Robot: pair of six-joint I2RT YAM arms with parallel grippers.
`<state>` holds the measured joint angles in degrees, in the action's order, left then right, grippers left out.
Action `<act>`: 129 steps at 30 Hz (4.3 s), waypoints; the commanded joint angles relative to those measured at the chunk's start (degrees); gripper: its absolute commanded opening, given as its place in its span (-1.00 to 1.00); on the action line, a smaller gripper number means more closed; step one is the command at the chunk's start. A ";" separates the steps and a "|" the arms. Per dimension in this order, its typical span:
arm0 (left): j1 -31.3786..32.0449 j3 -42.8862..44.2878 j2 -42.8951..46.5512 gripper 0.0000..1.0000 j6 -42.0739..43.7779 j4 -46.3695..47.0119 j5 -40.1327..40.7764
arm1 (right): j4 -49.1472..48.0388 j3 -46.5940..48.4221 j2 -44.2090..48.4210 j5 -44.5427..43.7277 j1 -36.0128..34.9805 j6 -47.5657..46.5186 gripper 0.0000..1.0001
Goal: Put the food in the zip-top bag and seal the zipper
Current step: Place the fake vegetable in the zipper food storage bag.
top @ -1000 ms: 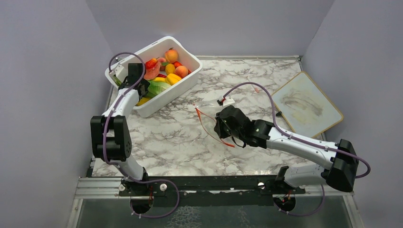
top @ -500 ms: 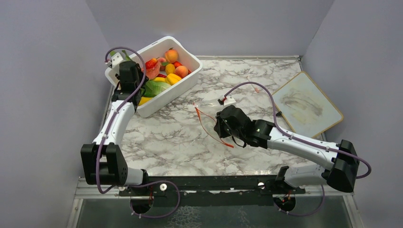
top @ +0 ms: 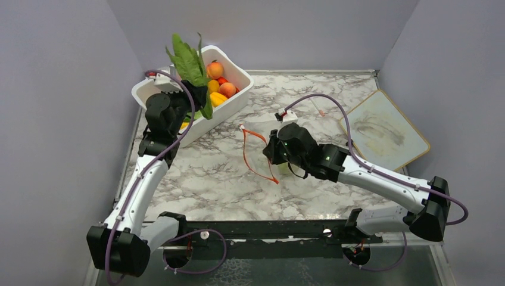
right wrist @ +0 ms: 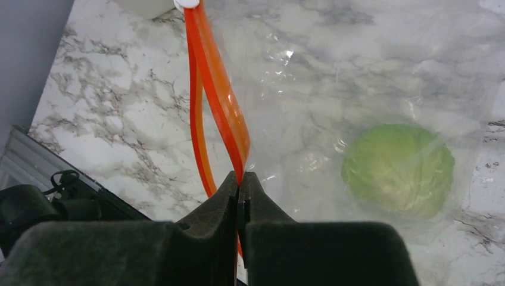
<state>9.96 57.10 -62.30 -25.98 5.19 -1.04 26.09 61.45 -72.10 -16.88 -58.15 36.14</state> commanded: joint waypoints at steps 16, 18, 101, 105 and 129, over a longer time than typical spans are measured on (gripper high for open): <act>12.91 -19.75 16.62 -0.33 -1.17 34.33 -30.87 | -9.48 1.74 0.38 14.23 1.18 13.60 -0.98; 13.47 -21.61 17.01 -0.31 -1.35 36.83 -31.04 | -10.84 1.37 1.26 14.18 1.24 15.53 -0.98; 15.80 -15.24 25.93 -1.00 22.03 -11.30 -30.31 | -23.23 -6.36 9.92 13.51 2.08 21.70 -0.98; 15.84 -14.65 27.07 -1.00 19.11 -8.16 -29.31 | -24.52 -7.83 9.61 14.88 2.10 23.19 -0.98; 15.87 -39.99 33.18 -1.00 3.10 31.21 -23.72 | -42.46 -12.90 6.39 25.80 2.08 25.84 -0.98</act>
<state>25.63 19.27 -30.09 -22.81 23.79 -26.26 -9.76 46.92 -63.79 4.58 -56.23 61.28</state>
